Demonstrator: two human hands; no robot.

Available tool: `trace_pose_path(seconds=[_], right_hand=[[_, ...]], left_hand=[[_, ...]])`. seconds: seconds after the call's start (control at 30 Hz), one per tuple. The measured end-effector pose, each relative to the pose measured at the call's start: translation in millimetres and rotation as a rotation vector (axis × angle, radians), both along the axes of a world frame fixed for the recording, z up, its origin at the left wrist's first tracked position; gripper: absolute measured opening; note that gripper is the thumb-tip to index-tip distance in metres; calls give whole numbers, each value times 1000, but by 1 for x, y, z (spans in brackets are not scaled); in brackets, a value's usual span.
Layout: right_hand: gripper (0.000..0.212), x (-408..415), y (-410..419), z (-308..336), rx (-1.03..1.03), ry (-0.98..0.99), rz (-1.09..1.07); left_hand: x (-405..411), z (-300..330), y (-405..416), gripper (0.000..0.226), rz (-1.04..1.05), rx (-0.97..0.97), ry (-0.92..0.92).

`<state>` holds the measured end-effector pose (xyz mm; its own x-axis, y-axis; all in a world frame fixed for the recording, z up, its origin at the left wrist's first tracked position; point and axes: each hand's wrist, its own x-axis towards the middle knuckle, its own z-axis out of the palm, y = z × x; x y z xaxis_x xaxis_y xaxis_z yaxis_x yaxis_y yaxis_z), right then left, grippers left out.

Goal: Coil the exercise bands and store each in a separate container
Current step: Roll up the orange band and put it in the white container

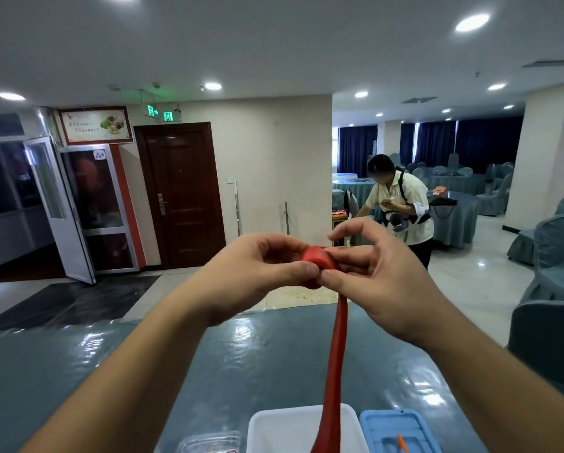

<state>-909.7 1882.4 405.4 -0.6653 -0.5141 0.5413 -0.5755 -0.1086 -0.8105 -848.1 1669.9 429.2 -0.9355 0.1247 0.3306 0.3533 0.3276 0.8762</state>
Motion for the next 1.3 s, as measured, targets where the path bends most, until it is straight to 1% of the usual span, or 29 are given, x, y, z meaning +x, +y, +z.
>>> trace_pose_path(seconds=[0.07,0.13,0.17,0.3,0.4,0.47,0.53,0.57,0.67,0.77,0.83,0.9,0.93,0.97,1.07,1.13,1.17,1.2,1.23,1.3], right_hand=[[33,-3,-1,0,25,26,-24],[28,-5,-3,-1,-16,53,-49],[27,-6,-4,-2,-51,64,-60],[40,-6,-10,-7,-169,71,-75],[39,-5,-17,-9,-273,37,-62],[35,-7,-18,-9,-286,44,-91],[34,-10,-16,-7,-274,16,-88],[34,-12,-13,-7,-236,13,-95],[36,-14,-8,-8,-40,71,-132],[37,-14,-8,-12,115,124,-98],[37,-14,-10,-13,136,158,-75],[33,-16,-13,-15,11,124,-68],[29,-17,-16,-16,-69,100,-88],[27,-17,-19,-17,-138,83,-108],[34,-15,-30,-19,-329,-16,-80],[33,-15,-33,-16,-375,-17,-96],[29,-17,-32,-14,-346,12,-121],[26,-19,-30,-11,-293,41,-137],[24,-22,-28,-8,-227,67,-145],[26,-26,-23,-4,-97,105,-146]], left_hand=[[-1,4,-3,30,-30,-5,-16],[-2,4,-4,30,-23,23,10],[-3,2,-2,30,-20,70,27],[-9,-11,11,34,-36,421,49],[-14,-20,26,40,-109,660,57],[-17,-22,28,44,-114,725,27],[-18,-20,23,42,-83,665,-28],[-18,-19,18,40,-47,575,-53],[-16,-15,3,38,53,247,-86],[-14,-10,-7,34,24,27,-98],[-14,-7,-11,35,30,-52,-85],[-15,-8,-12,36,68,-16,-22],[-15,-9,-9,35,76,58,10],[-15,-12,-6,36,72,168,30],[-19,-20,7,43,11,515,32],[-21,-24,14,48,-22,645,16],[-22,-25,14,49,-33,680,3],[-22,-25,13,48,-39,676,-11],[-21,-23,10,46,-28,620,-19],[-19,-18,2,41,49,395,-13]])
